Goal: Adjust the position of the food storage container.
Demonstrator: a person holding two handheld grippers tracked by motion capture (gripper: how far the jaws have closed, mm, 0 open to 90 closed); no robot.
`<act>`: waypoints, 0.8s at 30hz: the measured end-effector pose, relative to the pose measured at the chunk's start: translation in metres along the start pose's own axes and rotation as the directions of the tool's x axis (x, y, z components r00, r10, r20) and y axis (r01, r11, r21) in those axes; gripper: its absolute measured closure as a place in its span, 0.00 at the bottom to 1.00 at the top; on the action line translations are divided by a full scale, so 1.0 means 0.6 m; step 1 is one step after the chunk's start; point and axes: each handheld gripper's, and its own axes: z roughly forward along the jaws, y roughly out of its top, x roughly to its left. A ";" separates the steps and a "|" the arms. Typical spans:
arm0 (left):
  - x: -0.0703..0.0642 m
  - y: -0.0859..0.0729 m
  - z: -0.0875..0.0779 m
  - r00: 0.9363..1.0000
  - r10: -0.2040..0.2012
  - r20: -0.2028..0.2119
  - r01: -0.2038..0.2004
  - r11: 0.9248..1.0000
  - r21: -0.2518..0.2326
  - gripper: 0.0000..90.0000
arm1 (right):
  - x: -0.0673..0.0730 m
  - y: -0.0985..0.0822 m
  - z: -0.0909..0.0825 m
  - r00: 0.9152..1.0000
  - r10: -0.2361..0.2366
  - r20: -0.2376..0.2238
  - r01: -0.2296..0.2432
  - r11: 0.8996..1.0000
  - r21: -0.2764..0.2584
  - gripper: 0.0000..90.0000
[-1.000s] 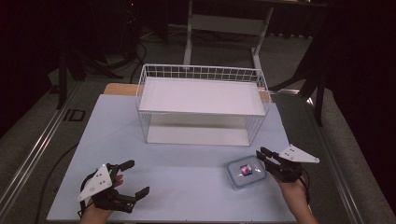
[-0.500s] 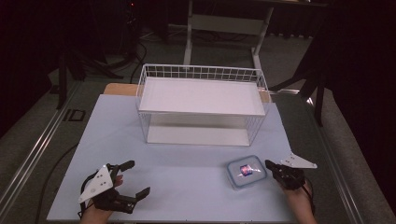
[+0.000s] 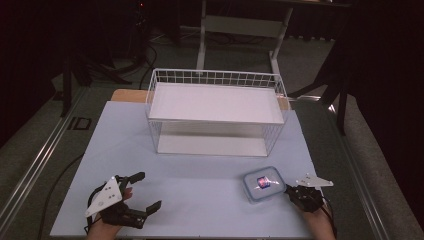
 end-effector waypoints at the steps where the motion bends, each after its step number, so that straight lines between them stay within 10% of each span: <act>1: 0.000 0.000 0.000 1.000 0.001 0.000 -0.001 1.000 0.000 0.03 | 0.000 0.002 0.000 1.000 -0.001 -0.011 0.001 1.000 0.006 1.00; 18: 0.000 0.000 0.002 1.000 0.007 0.004 -0.007 1.000 0.006 0.03 | 0.066 0.032 0.021 0.977 -0.130 -0.167 0.129 0.992 -0.019 1.00; 24: -0.001 0.000 0.002 1.000 0.006 0.007 -0.007 1.000 0.007 0.03 | 0.046 0.033 0.016 0.985 -0.102 -0.142 0.099 0.995 -0.032 1.00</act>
